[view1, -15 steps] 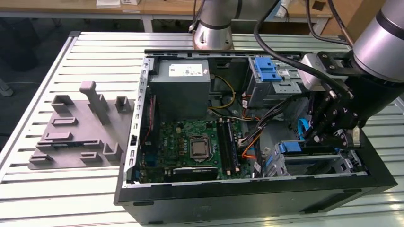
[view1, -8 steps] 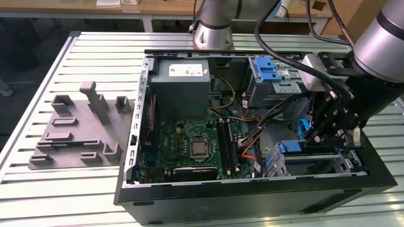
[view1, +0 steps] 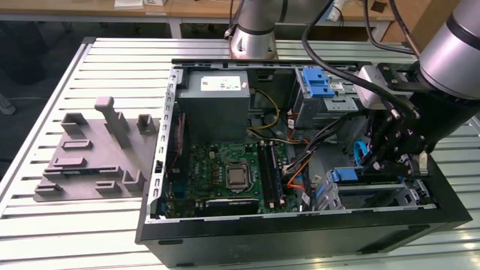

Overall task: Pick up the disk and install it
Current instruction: 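Insert the second disk wire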

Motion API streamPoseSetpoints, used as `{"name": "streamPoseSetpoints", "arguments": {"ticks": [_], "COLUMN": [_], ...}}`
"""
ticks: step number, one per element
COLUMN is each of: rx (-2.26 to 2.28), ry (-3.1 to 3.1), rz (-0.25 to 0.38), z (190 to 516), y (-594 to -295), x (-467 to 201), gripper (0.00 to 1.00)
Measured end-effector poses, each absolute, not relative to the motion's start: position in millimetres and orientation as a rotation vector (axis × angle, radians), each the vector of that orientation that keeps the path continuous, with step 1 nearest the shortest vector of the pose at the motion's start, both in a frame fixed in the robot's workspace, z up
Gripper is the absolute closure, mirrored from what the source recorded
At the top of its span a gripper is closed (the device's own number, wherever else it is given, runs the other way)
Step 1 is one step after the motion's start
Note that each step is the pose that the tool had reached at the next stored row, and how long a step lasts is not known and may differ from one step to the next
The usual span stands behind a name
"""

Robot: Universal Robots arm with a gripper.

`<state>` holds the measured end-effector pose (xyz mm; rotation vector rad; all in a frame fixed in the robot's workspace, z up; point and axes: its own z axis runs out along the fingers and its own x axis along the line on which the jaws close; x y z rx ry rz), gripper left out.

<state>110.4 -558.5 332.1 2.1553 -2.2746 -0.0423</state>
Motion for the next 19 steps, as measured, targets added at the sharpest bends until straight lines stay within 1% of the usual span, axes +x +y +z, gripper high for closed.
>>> {"name": "streamPoseSetpoints", "arguments": {"ticks": [10,11,12,13,14,15,16,19], "rx": [2.155,2.155,2.155,2.155,2.155,2.155,2.155,2.155], "ry": [-2.274,-2.274,-2.274,-2.275,-2.275,-2.274,-2.274,-2.274], "rz": [-0.042,-0.042,-0.042,-0.042,-0.042,-0.042,-0.042,-0.042], "z": [330.6,330.6,330.5,330.5,330.4,330.4,330.3,330.9], "y": [-558.9,-558.9,-559.0,-559.0,-559.1,-559.1,-559.2,-559.2], "x": [110.5,110.5,110.5,110.5,110.5,110.5,110.5,110.5], "gripper": [0.84,0.83,0.77,0.77,0.71,0.71,0.65,0.65]}}
